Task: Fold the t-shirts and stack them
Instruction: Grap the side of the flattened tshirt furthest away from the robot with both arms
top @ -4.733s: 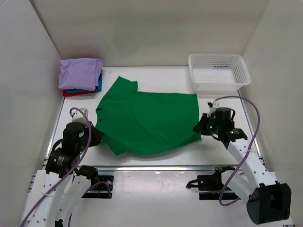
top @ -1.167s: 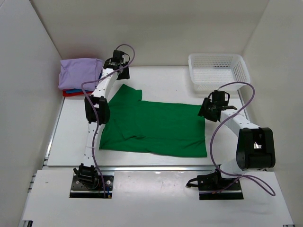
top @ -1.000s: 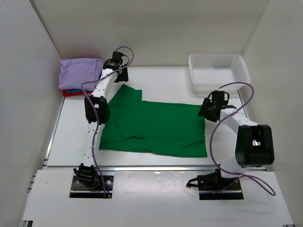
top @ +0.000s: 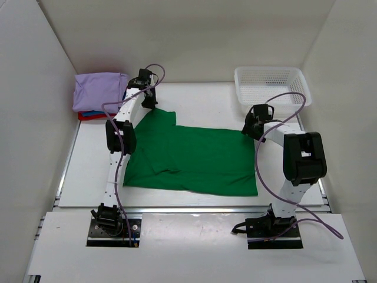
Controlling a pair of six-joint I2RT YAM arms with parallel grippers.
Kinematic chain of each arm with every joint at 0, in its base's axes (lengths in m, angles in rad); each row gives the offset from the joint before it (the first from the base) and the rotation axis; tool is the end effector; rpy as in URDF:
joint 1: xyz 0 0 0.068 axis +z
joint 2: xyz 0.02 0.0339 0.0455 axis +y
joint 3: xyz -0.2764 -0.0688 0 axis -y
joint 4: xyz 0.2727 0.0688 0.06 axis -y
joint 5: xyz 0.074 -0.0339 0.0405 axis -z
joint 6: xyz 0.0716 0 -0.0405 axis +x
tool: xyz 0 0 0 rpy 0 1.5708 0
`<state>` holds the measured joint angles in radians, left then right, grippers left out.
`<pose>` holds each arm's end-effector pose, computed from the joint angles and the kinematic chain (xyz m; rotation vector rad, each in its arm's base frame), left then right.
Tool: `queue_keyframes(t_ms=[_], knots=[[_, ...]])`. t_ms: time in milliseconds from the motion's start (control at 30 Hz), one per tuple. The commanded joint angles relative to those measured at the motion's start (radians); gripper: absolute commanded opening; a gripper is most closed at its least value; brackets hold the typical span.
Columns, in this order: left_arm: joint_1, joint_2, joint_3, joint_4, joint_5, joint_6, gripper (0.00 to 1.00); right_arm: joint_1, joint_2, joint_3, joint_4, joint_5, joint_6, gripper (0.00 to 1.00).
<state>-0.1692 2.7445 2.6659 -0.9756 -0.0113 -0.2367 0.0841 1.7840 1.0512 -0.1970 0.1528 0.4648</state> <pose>0.6146 -0.1042 0.1322 -0.0927 2.6289 -0.1255 0.4074 0.0234 0.1298 0.5321 2.4280 0.0404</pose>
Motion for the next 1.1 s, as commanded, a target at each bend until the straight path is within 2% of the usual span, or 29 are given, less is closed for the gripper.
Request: queue_keyframes(t_ms=[0, 233, 467, 500, 533, 567, 600, 633, 833, 1067], knots=[[-0.006, -0.006, 0.049, -0.021, 0.036, -0.004, 0.0, 0.006, 0.041, 0.072, 0.015, 0.106, 0.048, 0.57], [0.007, -0.002, 0.049, -0.035, 0.043, -0.006, 0.0, 0.02, 0.138, 0.18, -0.062, 0.14, 0.054, 0.57], [0.028, -0.034, 0.06, -0.04, 0.076, -0.016, 0.0, 0.048, 0.158, 0.185, -0.07, 0.139, 0.038, 0.42], [0.039, -0.042, 0.058, -0.043, 0.068, -0.015, 0.0, 0.051, 0.157, 0.187, -0.071, 0.136, 0.043, 0.37], [0.04, -0.045, 0.058, -0.043, 0.071, -0.016, 0.0, 0.045, 0.163, 0.184, -0.077, 0.131, 0.044, 0.24], [0.037, -0.052, 0.052, -0.04, 0.079, -0.016, 0.0, 0.045, 0.176, 0.202, -0.091, 0.129, 0.041, 0.18], [0.04, -0.068, 0.049, -0.04, 0.082, -0.015, 0.0, 0.046, 0.173, 0.207, -0.099, 0.133, 0.04, 0.07], [0.043, -0.066, 0.045, -0.04, 0.077, -0.015, 0.0, 0.045, 0.173, 0.211, -0.101, 0.128, 0.041, 0.0], [0.059, -0.149, 0.019, -0.035, 0.109, -0.006, 0.0, 0.025, 0.155, 0.227, -0.076, 0.085, -0.014, 0.0], [0.066, -0.361, -0.148, -0.129, 0.068, 0.056, 0.0, -0.015, 0.114, 0.21, -0.018, -0.004, -0.129, 0.0]])
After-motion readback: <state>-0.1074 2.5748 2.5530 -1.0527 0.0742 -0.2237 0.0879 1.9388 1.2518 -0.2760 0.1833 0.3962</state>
